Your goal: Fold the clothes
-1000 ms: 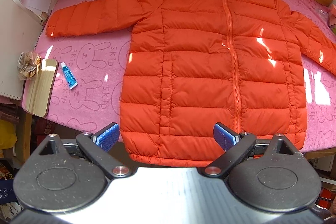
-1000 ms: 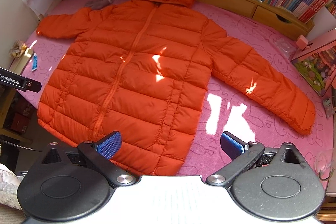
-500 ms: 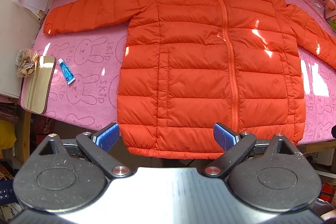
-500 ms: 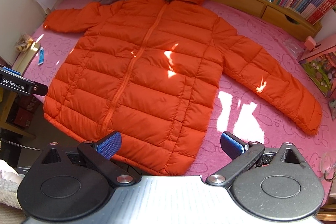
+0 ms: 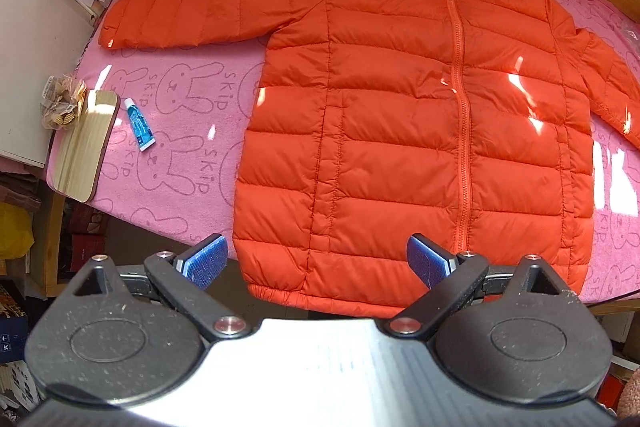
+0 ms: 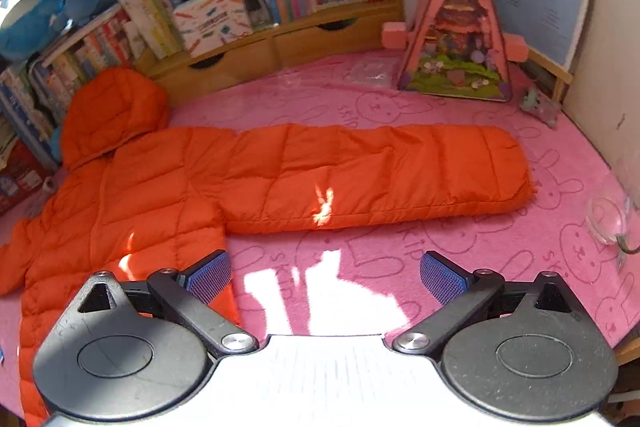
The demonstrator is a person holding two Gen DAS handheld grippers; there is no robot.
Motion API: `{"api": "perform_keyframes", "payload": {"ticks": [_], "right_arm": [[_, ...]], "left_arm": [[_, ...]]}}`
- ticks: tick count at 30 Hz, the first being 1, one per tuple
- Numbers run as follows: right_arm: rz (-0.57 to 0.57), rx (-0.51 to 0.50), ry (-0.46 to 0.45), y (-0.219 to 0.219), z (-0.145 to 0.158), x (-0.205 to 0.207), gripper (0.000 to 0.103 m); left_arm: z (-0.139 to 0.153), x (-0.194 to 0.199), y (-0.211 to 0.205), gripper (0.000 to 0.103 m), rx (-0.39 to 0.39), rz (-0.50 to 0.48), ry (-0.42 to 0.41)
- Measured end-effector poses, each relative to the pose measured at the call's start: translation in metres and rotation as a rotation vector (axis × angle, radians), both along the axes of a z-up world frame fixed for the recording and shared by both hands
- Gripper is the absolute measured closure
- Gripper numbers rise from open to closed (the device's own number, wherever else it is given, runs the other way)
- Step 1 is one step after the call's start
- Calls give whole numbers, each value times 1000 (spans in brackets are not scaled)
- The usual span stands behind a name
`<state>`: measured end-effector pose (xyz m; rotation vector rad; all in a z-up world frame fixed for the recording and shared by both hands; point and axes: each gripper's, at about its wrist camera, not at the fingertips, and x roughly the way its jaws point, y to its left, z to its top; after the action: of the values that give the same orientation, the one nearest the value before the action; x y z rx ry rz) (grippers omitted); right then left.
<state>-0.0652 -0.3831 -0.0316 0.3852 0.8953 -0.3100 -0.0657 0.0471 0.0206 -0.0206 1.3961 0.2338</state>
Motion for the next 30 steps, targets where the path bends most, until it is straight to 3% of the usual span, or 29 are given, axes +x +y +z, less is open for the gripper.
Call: {"api": "perform_keyframes", "payload": {"ticks": [2, 4, 7, 13, 14, 17, 18, 20, 25, 30], "right_arm": [[-197, 28, -22, -53, -21, 8, 4], [-288, 11, -26, -86, -37, 17, 4], [-341, -13, -23, -114, -61, 33, 4], [-468, 100, 35, -145, -105, 57, 6], [-471, 112, 40, -146, -109, 60, 12], [-480, 111, 51, -142, -112, 66, 51], [-470, 121, 39, -140, -110, 67, 65], [-435, 148, 3, -134, -99, 71, 81], [-271, 129, -169, -98, -46, 85, 87], [-13, 176, -334, -35, 9, 106, 89]], "left_arm": [[-1, 3, 0, 5, 16, 16, 12], [-1, 6, -2, 5, 24, 24, 17], [-1, 11, -5, 5, 34, 35, 24], [1, 20, -12, 5, 48, 55, 28], [1, 20, -13, 5, 50, 60, 30], [1, 22, -14, 5, 56, 74, 35], [0, 22, -13, 5, 55, 80, 38], [-1, 22, -11, 5, 53, 94, 45], [-3, 25, -8, 5, 44, 110, 46], [-4, 26, -10, 5, 37, 100, 36]]}}
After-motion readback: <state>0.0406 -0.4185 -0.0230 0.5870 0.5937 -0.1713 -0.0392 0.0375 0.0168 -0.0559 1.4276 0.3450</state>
